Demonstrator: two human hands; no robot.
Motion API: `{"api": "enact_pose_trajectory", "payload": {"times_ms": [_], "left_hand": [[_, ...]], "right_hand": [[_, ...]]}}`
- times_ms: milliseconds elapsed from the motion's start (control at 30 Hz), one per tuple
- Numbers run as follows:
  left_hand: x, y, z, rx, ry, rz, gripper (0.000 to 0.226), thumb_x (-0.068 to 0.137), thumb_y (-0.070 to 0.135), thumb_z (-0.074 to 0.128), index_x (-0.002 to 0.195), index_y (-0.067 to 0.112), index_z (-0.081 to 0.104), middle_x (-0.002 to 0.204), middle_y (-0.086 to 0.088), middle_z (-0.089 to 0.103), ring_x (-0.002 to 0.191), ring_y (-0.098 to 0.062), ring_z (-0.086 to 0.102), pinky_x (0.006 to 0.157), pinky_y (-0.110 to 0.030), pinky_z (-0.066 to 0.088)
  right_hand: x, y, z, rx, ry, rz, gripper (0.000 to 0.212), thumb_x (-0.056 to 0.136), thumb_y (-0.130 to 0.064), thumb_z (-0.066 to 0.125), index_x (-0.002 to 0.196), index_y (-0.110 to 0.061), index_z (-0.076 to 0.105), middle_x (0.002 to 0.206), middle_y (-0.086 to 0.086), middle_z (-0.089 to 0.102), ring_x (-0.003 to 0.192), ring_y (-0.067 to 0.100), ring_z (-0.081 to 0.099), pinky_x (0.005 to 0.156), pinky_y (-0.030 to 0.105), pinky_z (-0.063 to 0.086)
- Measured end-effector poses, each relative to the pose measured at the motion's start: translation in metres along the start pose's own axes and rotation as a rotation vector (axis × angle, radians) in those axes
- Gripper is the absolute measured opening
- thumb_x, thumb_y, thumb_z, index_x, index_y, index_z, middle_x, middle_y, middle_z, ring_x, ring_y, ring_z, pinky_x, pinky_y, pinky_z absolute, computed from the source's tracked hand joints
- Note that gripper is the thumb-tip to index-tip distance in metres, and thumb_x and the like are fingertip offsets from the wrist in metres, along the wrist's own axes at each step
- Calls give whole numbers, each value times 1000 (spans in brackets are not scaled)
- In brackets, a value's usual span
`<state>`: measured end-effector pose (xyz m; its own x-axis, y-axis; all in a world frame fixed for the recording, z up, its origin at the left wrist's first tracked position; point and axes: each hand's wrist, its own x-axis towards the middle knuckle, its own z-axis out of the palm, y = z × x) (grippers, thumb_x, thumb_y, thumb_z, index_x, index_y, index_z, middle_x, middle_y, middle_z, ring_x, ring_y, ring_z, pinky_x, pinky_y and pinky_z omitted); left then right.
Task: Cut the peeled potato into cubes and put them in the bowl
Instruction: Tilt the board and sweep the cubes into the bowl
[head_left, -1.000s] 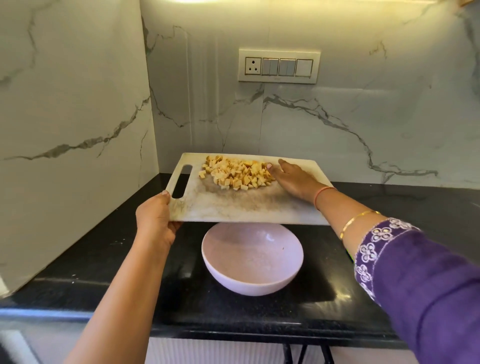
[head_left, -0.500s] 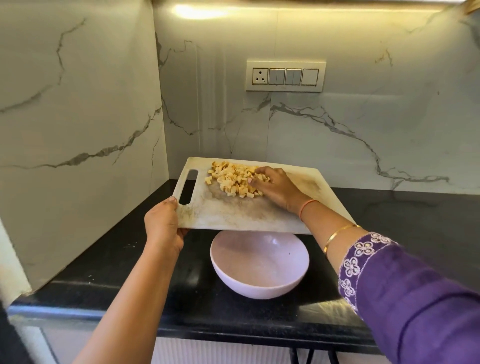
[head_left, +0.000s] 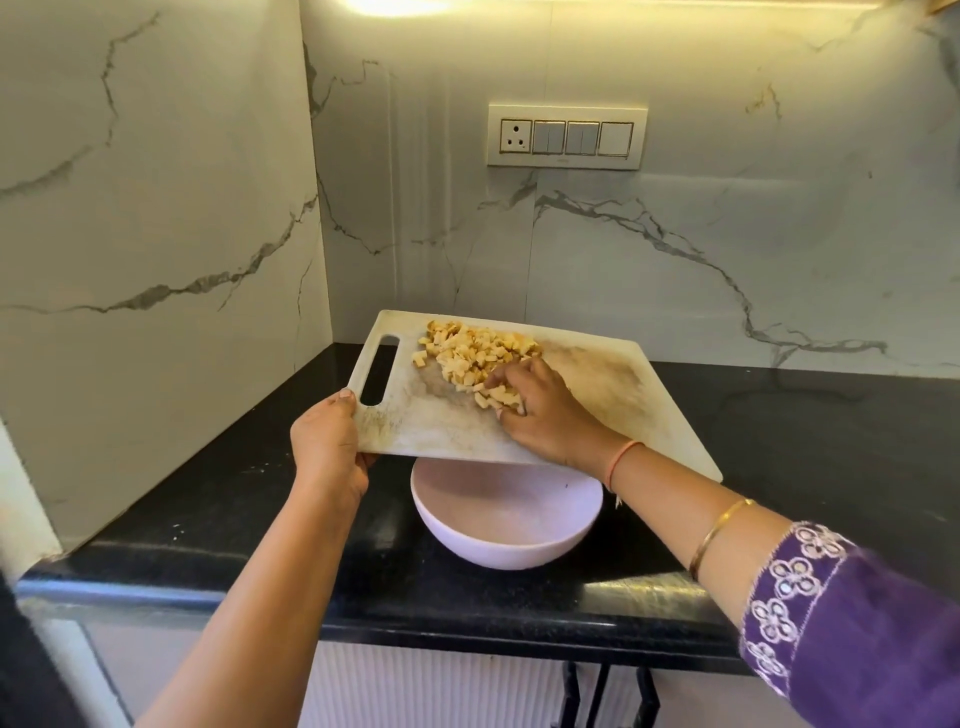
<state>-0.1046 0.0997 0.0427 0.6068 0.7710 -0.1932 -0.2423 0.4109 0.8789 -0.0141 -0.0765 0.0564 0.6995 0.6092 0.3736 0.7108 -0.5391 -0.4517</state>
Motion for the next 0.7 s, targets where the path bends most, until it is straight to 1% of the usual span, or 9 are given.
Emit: {"api": "enact_pose_trajectory", "payload": {"times_ms": [100,300,400,500,600,700], "left_hand": [[0,-2,-2,-18,5,-12,18,96,21,54,113,15,60,93,-4,59,88,-18,63,71,-32,55],[3,-6,-2,-21,19,-15,16,96,22,54,111,16,59,95,-4,60,89,-18,63,73,-34,56],[3,-9,-2,-17,27,-25,15,96,21,55,110,17,59,94,-4,59,88,-18,63,76,-35,56],[5,-9,-2,-24,31,-35,16,95,21,56,111,17,59,95,-4,60,88,-18,64,73,-35,57],[6,-8,-1,-27,26,-45,18,95,21,56,113,16,59,98,-5,61,90,-19,64,74,-35,57],[8,-8,-2,-30,37,-50,20,95,21,56,115,16,59,100,-5,61,91,-19,64,73,-34,57]], "right_hand": [[-11,-4,2,-23,-37,-53,31,91,-11,53,121,-17,54,121,7,41,118,24,36,101,30,28],[-31,-13,6,-23,-97,-126,34,89,-7,52,122,-16,53,120,5,40,119,23,35,106,36,28],[-41,-15,11,-9,-112,-170,33,88,-7,55,119,-16,55,117,4,40,115,23,37,104,40,31],[-43,-20,8,34,-133,-173,35,88,-8,56,122,-18,54,116,3,40,116,19,37,105,36,31],[-39,-22,-2,171,-144,-132,35,90,-9,56,123,-22,54,121,1,41,121,15,37,107,30,29],[-31,-22,-11,243,-111,-102,33,90,-6,54,120,-21,57,120,0,45,118,11,42,103,26,32]]}}
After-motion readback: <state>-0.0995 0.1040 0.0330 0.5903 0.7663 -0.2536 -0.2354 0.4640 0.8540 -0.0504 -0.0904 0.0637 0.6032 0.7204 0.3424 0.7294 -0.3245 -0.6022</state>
